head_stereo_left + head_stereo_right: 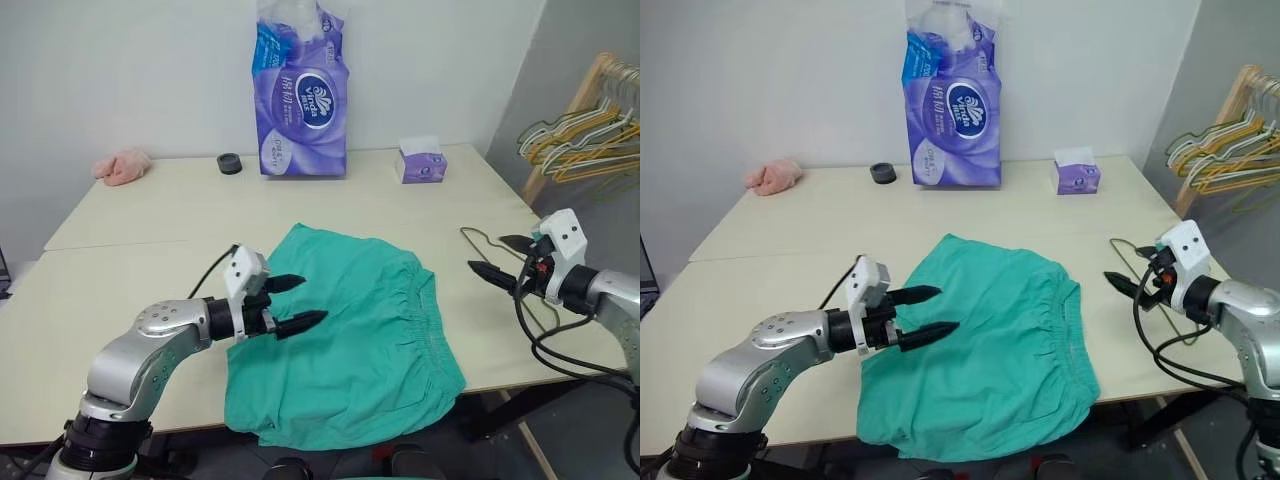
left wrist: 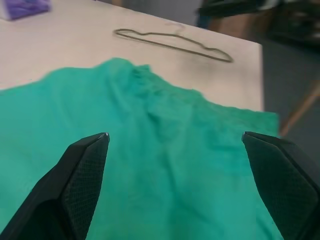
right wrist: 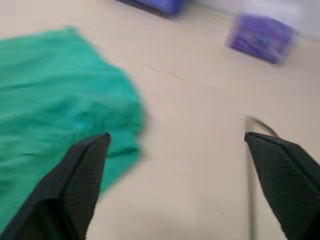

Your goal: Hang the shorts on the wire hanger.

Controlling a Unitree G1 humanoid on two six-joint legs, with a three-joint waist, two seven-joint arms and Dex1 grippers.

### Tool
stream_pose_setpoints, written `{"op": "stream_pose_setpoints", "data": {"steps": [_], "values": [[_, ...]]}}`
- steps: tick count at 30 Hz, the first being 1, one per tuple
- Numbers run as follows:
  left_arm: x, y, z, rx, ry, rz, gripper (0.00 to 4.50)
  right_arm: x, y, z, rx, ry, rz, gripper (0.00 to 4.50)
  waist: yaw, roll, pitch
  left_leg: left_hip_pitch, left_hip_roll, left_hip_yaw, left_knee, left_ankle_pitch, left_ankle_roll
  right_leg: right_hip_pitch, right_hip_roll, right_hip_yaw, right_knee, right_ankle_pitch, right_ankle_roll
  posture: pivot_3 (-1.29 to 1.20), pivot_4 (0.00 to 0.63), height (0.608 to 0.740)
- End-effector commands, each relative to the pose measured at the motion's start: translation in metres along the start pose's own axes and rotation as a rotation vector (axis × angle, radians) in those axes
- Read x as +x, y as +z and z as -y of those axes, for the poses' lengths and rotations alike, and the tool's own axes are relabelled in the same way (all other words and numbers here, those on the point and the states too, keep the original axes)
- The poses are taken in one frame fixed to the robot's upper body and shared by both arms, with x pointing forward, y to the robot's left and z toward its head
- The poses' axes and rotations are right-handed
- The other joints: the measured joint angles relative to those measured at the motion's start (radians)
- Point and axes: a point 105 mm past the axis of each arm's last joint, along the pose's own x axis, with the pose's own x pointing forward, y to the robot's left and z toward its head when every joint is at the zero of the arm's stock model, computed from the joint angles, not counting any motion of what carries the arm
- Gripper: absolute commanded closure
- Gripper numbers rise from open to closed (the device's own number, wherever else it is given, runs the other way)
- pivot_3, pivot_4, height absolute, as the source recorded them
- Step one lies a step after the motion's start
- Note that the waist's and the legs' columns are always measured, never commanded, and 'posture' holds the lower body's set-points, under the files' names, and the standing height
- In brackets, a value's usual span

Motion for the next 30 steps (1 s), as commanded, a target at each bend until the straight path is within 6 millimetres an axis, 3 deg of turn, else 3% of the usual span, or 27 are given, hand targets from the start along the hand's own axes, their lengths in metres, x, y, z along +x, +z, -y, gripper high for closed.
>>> {"op": "stream_pose_setpoints", "data": {"steps": [1, 3, 5, 9, 15, 19, 22, 30], "values": [[0.004, 0.016, -0.006, 0.145, -0.009, 0.002, 0.00, 0.001, -0.003, 0.017, 0.009, -0.123, -0.021, 0.02, -0.001, 0.003, -0.001, 0.000, 0.000, 0.000, 0.000, 0.000, 0.000, 0.000, 0.000, 0.000, 0.000, 0.000, 0.000, -0.16, 0.000, 0.740], [0.005, 0.015, -0.006, 0.185, -0.040, -0.024, 0.00, 0.004, -0.007, 0.023, 0.016, -0.166, -0.037, 0.02, -0.008, 0.003, -0.001, 0.000, 0.000, 0.000, 0.000, 0.000, 0.000, 0.000, 0.000, 0.000, 0.000, 0.000, 0.000, -0.16, 0.000, 0.740], [0.010, 0.016, -0.012, 0.260, -0.047, -0.044, 0.00, 0.011, -0.020, 0.047, 0.015, -0.273, -0.090, 0.02, -0.023, 0.004, -0.002, 0.000, 0.000, 0.000, 0.000, 0.000, 0.000, 0.000, 0.000, 0.000, -0.001, 0.000, 0.000, -0.16, 0.000, 0.740], [0.021, 0.021, -0.017, 0.319, -0.067, -0.042, 0.00, 0.028, -0.037, 0.068, 0.076, -0.310, -0.152, 0.02, -0.045, 0.004, -0.002, 0.000, -0.001, 0.002, 0.000, 0.000, 0.000, 0.000, 0.000, 0.002, -0.002, 0.000, 0.000, -0.17, 0.000, 0.740], [0.025, 0.022, -0.017, 0.333, -0.083, -0.034, 0.00, 0.046, -0.049, 0.081, 0.122, -0.294, -0.212, 0.02, -0.085, 0.004, -0.002, -0.001, 0.000, 0.001, -0.002, 0.000, 0.000, -0.001, 0.000, 0.002, -0.002, 0.000, 0.000, -0.16, 0.000, 0.740], [0.024, 0.024, -0.017, 0.340, -0.080, -0.037, 0.00, 0.055, -0.068, 0.074, 0.157, -0.239, -0.316, 0.02, -0.109, 0.004, -0.002, -0.001, -0.001, 0.000, -0.002, 0.000, 0.000, -0.001, -0.001, 0.002, -0.001, 0.000, 0.000, -0.14, 0.000, 0.740], [0.024, 0.025, -0.017, 0.341, -0.080, -0.037, 0.00, 0.058, -0.079, 0.060, 0.215, -0.142, -0.378, 0.66, -0.115, 0.004, -0.002, -0.001, -0.001, 0.000, -0.002, 0.000, 0.000, -0.001, -0.001, 0.001, -0.001, 0.000, 0.000, -0.14, 0.000, 0.740], [0.025, 0.025, -0.017, 0.354, -0.079, -0.041, 0.00, 0.055, -0.104, 0.053, 0.223, -0.149, -0.531, 3.45, -0.115, -0.005, -0.011, 0.001, -0.001, -0.003, -0.002, 0.000, 0.000, 0.003, -0.001, -0.001, -0.003, 0.000, 0.000, -0.14, 0.000, 0.740]]}}
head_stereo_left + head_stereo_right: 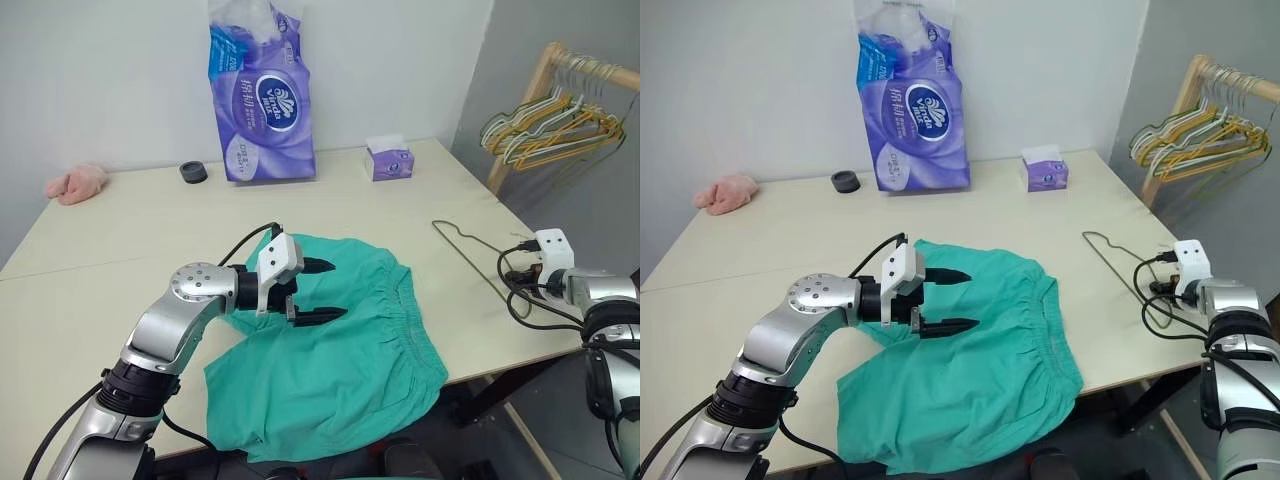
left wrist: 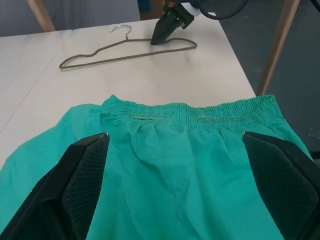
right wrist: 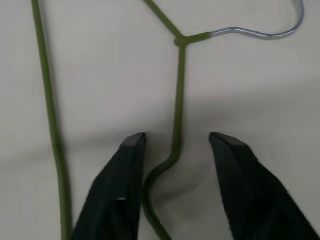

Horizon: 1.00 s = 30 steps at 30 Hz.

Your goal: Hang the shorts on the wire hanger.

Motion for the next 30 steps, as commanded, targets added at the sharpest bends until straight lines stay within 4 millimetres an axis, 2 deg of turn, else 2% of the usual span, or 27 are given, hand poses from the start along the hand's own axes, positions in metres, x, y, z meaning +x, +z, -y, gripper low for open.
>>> {"op": "stream_pose_setpoints", "data": {"steps": [1, 3, 7, 10, 12, 15, 17, 20, 22, 25, 28, 30], "values": [[-0.001, 0.013, -0.003, 0.063, 0.006, 0.022, 0.00, 0.005, -0.030, 0.004, 0.058, -0.060, -0.106, 3.86, 0.005, -0.004, -0.002, 0.001, 0.000, 0.000, 0.000, 0.000, 0.000, 0.002, 0.000, 0.000, -0.001, 0.000, 0.000, -0.14, 0.000, 0.740], [-0.001, 0.013, -0.003, 0.064, 0.009, 0.023, 0.00, 0.005, -0.031, 0.008, 0.100, -0.094, -0.094, 4.47, 0.014, -0.005, -0.003, 0.010, 0.000, 0.000, 0.000, -0.001, 0.001, 0.011, 0.000, -0.001, -0.003, 0.000, 0.000, -0.14, 0.000, 0.740], [-0.004, 0.008, -0.009, 0.064, 0.049, 0.003, 0.00, 0.006, -0.024, 0.009, 0.192, -0.105, -0.033, 4.47, 0.021, -0.008, -0.005, 0.011, 0.000, 0.000, 0.001, -0.002, 0.002, 0.014, 0.000, -0.001, -0.004, 0.000, 0.000, -0.14, 0.000, 0.740], [-0.010, 0.000, -0.027, 0.042, 0.155, -0.016, 0.00, 0.005, -0.011, 0.003, 0.194, -0.064, 0.026, 4.47, 0.019, -0.008, -0.006, 0.011, 0.000, 0.000, 0.001, -0.002, 0.002, 0.013, 0.000, -0.001, -0.004, 0.000, 0.000, -0.15, 0.000, 0.740], [-0.018, -0.004, -0.047, 0.025, 0.260, -0.018, 0.00, 0.001, 0.008, -0.004, 0.080, -0.029, 0.109, 4.47, 0.017, -0.007, -0.005, 0.011, 0.000, 0.000, 0.000, -0.002, 0.002, 0.013, 0.000, -0.001, -0.003, 0.000, 0.000, -0.15, 0.000, 0.740], [-0.034, -0.008, -0.069, 0.014, 0.373, -0.020, 0.00, -0.013, 0.031, -0.026, -0.078, 0.048, 0.230, 4.47, 0.011, -0.005, -0.003, 0.009, 0.000, -0.001, 0.000, -0.002, 0.002, 0.010, 0.000, 0.000, -0.003, 0.000, 0.001, -0.16, 0.000, 0.740], [-0.050, -0.007, -0.086, -0.005, 0.463, -0.007, 0.00, -0.030, 0.046, -0.052, -0.205, 0.111, 0.323, 4.47, 0.011, -0.002, -0.002, 0.008, 0.000, -0.001, 0.000, -0.003, 0.003, 0.009, 0.000, 0.000, -0.002, -0.001, 0.001, -0.16, 0.000, 0.740], [-0.068, -0.002, -0.102, -0.070, 0.526, 0.045, 0.00, -0.056, 0.057, -0.090, -0.425, 0.173, 0.433, 4.47, 0.005, 0.001, -0.001, 0.007, 0.000, -0.003, 0.000, -0.003, 0.003, 0.005, -0.001, 0.001, 0.000, -0.001, 0.001, -0.16, 0.000, 0.740], [-0.074, 0.001, -0.102, -0.133, 0.489, 0.075, 0.00, -0.068, 0.062, -0.108, -0.635, 0.165, 0.489, 4.47, 0.006, 0.002, 0.000, 0.007, -0.001, -0.003, 0.000, -0.003, 0.002, 0.005, -0.001, 0.001, 0.000, -0.001, 0.002, -0.17, 0.000, 0.740], [-0.078, 0.001, -0.095, -0.171, 0.421, 0.068, 0.00, -0.079, 0.069, -0.124, -0.806, 0.156, 0.561, 4.47, 0.008, 0.002, 0.000, 0.007, -0.001, -0.003, 0.000, -0.003, 0.002, 0.005, -0.001, 0.001, 0.000, -0.001, 0.002, -0.17, 0.000, 0.740], [-0.076, -0.010, -0.082, -0.199, 0.312, 0.000, 0.00, -0.096, 0.092, -0.148, -1.047, 0.130, 0.714, 4.47, 0.008, 0.002, 0.000, 0.007, -0.001, -0.002, 0.000, -0.003, 0.002, 0.005, -0.001, 0.001, 0.000, -0.001, 0.002, -0.17, 0.000, 0.740], [-0.074, -0.012, -0.077, -0.206, 0.272, -0.020, 0.00, -0.102, 0.099, -0.156, -1.109, 0.133, 0.764, 4.47, 0.008, 0.003, 0.001, 0.007, -0.001, -0.001, 0.000, -0.003, 0.002, 0.005, -0.001, 0.001, 0.000, -0.001, 0.002, -0.17, 0.000, 0.740]]}}
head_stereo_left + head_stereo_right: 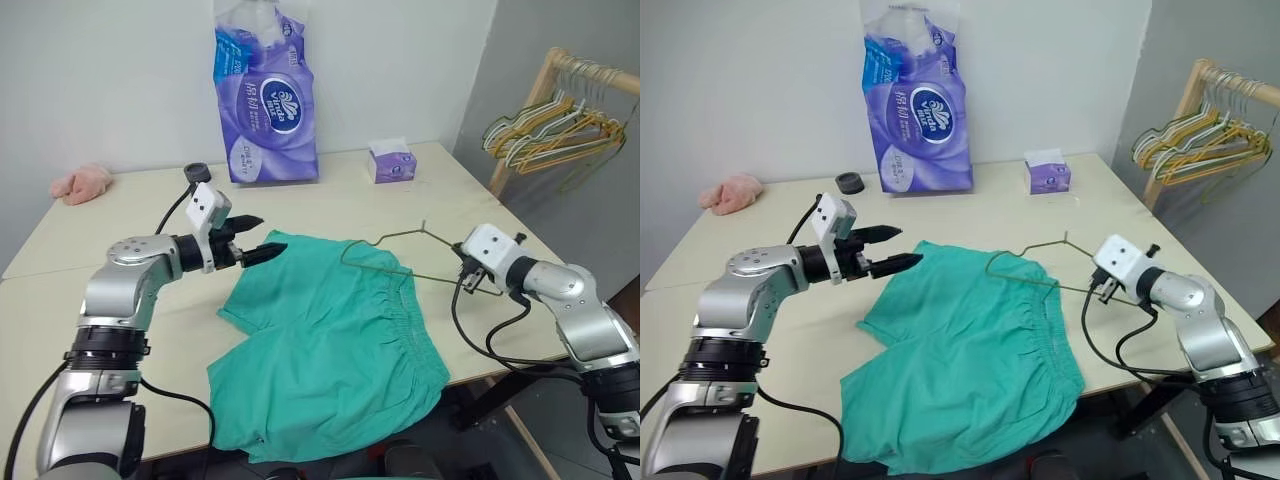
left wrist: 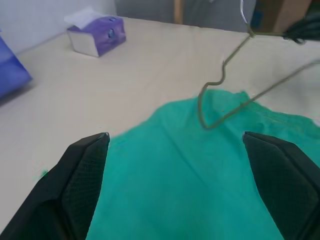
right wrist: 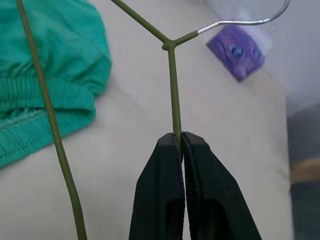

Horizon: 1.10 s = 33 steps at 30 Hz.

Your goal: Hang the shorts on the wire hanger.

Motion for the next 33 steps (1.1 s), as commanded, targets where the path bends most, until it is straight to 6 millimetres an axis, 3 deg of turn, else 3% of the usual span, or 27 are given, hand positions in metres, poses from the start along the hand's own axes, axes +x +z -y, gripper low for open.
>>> {"op": "stream_pose_setpoints", "data": {"steps": [1, 6, 9, 21, 24, 33], "values": [[0.002, 0.002, 0.012, 0.012, -0.089, -0.019, 0.00, -0.001, 0.042, 0.016, -0.181, -0.036, 0.145, 4.47, 0.000, 0.000, 0.000, 0.000, 0.000, 0.000, 0.000, 0.000, 0.000, 0.000, 0.000, 0.000, 0.000, 0.000, 0.000, -0.17, 0.000, 0.740], [0.004, -0.009, 0.033, -0.010, -0.217, -0.085, 0.00, 0.000, 0.072, 0.009, -0.309, 0.008, 0.271, 4.47, 0.001, 0.000, 0.001, 0.000, 0.000, -0.001, 0.000, 0.000, 0.000, 0.000, 0.000, 0.000, 0.000, 0.000, 0.000, -0.18, 0.000, 0.740], [0.007, -0.016, 0.035, -0.007, -0.226, -0.107, 0.00, -0.002, 0.091, -0.001, -0.393, 0.049, 0.357, 4.47, 0.001, 0.000, 0.001, 0.000, 0.000, -0.001, 0.000, 0.000, 0.000, 0.000, 0.000, 0.000, 0.000, 0.000, 0.000, -0.18, 0.000, 0.740], [0.011, -0.029, 0.064, -0.038, -0.365, -0.149, 0.00, -0.004, 0.119, -0.014, -0.399, 0.092, 0.487, 4.47, 0.001, 0.000, 0.001, 0.000, 0.000, -0.002, 0.000, 0.000, 0.000, 0.000, 0.000, 0.000, 0.000, 0.000, -0.001, -0.18, 0.000, 0.740], [0.012, -0.030, 0.067, -0.040, -0.369, -0.150, 0.56, -0.004, 0.122, -0.015, -0.383, 0.094, 0.501, 4.50, 0.001, 0.000, 0.001, 0.000, 0.000, -0.002, 0.000, 0.000, 0.000, 0.000, 0.000, 0.000, 0.000, 0.000, -0.001, -0.18, 0.000, 0.740], [0.014, -0.032, 0.073, -0.053, -0.386, -0.152, 3.29, -0.005, 0.124, -0.016, -0.367, 0.092, 0.508, 4.50, 0.001, 0.001, 0.001, 0.000, 0.000, -0.002, 0.000, 0.000, 0.000, 0.000, 0.000, 0.000, 0.000, 0.000, -0.001, -0.18, 0.000, 0.740]]}}
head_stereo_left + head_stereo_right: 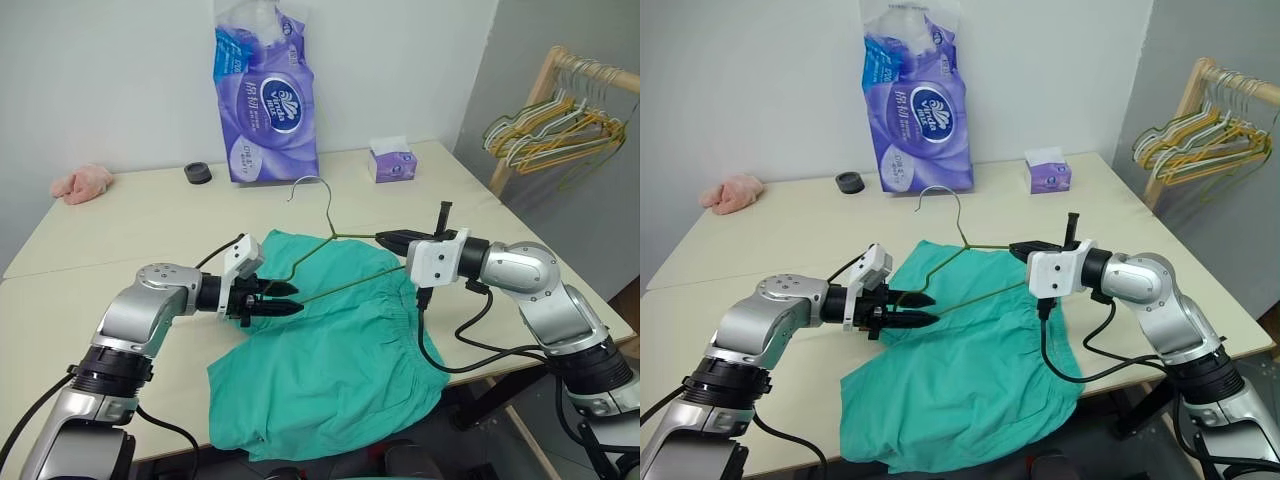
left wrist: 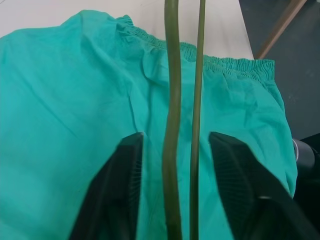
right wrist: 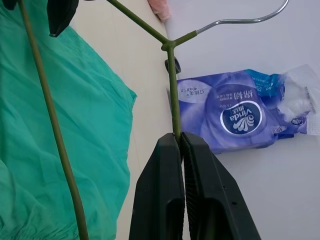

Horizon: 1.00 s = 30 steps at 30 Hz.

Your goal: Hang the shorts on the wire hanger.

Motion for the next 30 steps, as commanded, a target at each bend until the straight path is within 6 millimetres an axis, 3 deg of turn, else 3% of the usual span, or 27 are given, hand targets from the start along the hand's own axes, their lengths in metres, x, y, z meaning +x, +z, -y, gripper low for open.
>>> {"op": "stream_pose_setpoints", "data": {"steps": [1, 4, 12, 15, 20, 25, 30], "values": [[0.002, 0.008, 0.008, 0.026, -0.030, 0.017, 3.65, -0.003, 0.012, 0.015, -0.027, -0.053, 0.038, 4.50, 0.000, 0.000, 0.000, 0.000, 0.000, 0.000, 0.000, 0.000, 0.000, 0.000, 0.000, 0.000, 0.000, 0.000, 0.000, -0.18, 0.000, 0.740], [0.004, 0.006, 0.011, 0.022, -0.040, 0.016, 4.48, -0.003, 0.013, 0.014, -0.022, -0.052, 0.041, 4.50, 0.000, 0.000, 0.000, 0.000, 0.000, 0.000, 0.000, 0.000, 0.000, 0.000, 0.000, 0.000, 0.000, 0.000, 0.000, -0.18, 0.000, 0.740], [0.003, 0.005, 0.010, 0.016, -0.022, 0.024, 4.48, -0.004, 0.014, 0.004, -0.050, 0.023, 0.039, 4.50, 0.001, 0.000, 0.000, 0.000, 0.000, 0.000, 0.000, 0.000, 0.000, 0.000, 0.000, 0.000, 0.000, 0.000, 0.000, -0.18, 0.000, 0.740], [0.003, 0.003, 0.005, 0.020, 0.009, 0.018, 4.50, -0.010, 0.013, 0.001, -0.038, 0.051, 0.033, 3.74, 0.001, 0.000, 0.000, 0.000, 0.000, 0.000, 0.000, 0.000, 0.000, 0.000, 0.000, 0.000, 0.000, 0.000, 0.000, -0.18, 0.000, 0.740], [0.004, 0.001, 0.006, 0.030, 0.017, 0.007, 4.50, -0.021, 0.014, 0.003, 0.010, 0.074, 0.010, 2.11, 0.003, 0.000, 0.000, 0.000, 0.000, 0.000, 0.000, 0.000, 0.000, 0.000, 0.000, 0.000, 0.000, 0.000, 0.000, -0.18, 0.000, 0.740], [0.002, -0.008, 0.000, 0.226, 0.075, -0.101, 4.50, -0.048, -0.001, 0.020, 0.361, 0.056, -0.131, 0.44, 0.007, 0.000, 0.000, 0.000, 0.000, -0.001, 0.000, 0.000, 0.000, 0.000, 0.000, 0.000, 0.000, 0.000, 0.000, -0.20, 0.000, 0.740], [0.007, -0.008, 0.001, 0.349, 0.055, -0.147, 4.50, -0.049, -0.003, 0.005, 0.506, 0.152, -0.201, 0.44, 0.011, 0.001, 0.001, 0.000, 0.000, 0.001, 0.000, 0.000, 0.000, 0.000, 0.000, 0.000, 0.000, 0.000, 0.000, -0.21, 0.000, 0.740]]}}
